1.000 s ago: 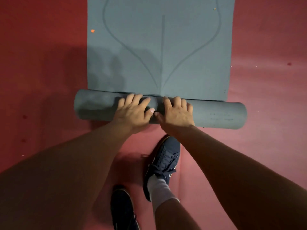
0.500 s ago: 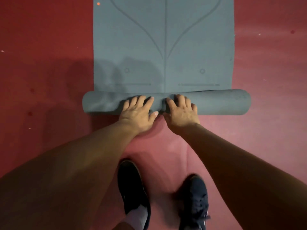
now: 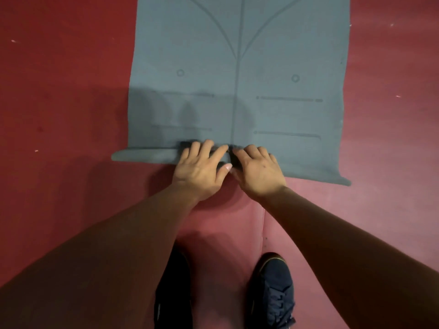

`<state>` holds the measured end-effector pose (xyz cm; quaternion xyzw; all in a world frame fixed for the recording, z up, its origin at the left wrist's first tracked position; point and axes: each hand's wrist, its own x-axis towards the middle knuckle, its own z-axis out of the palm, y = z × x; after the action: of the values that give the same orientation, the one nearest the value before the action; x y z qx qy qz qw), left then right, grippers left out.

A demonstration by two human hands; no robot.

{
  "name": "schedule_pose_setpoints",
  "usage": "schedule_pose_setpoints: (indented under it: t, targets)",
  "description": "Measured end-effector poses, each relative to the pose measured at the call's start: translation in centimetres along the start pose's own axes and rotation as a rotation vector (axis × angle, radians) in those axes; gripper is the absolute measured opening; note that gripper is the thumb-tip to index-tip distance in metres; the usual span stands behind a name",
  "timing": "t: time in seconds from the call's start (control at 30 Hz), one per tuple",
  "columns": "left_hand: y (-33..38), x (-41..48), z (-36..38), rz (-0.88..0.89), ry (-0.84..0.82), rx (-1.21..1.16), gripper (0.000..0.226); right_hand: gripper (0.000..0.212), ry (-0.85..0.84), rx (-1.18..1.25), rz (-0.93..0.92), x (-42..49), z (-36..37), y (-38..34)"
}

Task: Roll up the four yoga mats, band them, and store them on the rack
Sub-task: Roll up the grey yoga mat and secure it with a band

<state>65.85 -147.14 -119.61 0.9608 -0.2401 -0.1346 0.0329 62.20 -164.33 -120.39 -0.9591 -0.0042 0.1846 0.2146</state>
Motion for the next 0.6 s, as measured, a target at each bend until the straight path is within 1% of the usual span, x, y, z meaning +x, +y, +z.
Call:
schedule_pose_setpoints:
  t: [0.1,0.17,0.27,0.33,0.43,0.5,0.6]
  targets:
    - [-0.4,-0.6,2.6,0.072,0.034,0.070,0.051,0.047,0.034,0.054,-0.038,-0.6,2.6,0.8]
    - [-0.8,-1.2,4.4,0.100,0.099,0.075,0.052,0.047,0.076,0.076,-0.039,-1.1,4.6,1.2]
    - [-1.5,-2.8,6.8,0.140,0.232,0.063,0.053,0.048,0.206,0.095,-0.069,-1.9,7.1,1.8]
    - [-2.2,-3.3,8.3,0.205,0.276,0.075,0.051,0.044,0.297,0.090,-0.147,-2.0,8.2,2.4]
    - [-3.2,-2.5,9.9,0.269,0.335,0.105,0.049,0.035,0.424,0.055,-0.281,-1.5,9.2,3.9]
    - [-3.7,-1.8,10.7,0.294,0.375,0.106,0.051,0.036,0.493,0.032,-0.311,-1.1,9.6,4.5]
    - [-4.3,-1.7,11.5,0.362,0.420,0.101,0.054,0.039,0.539,-0.105,-0.337,-1.2,10.1,4.4]
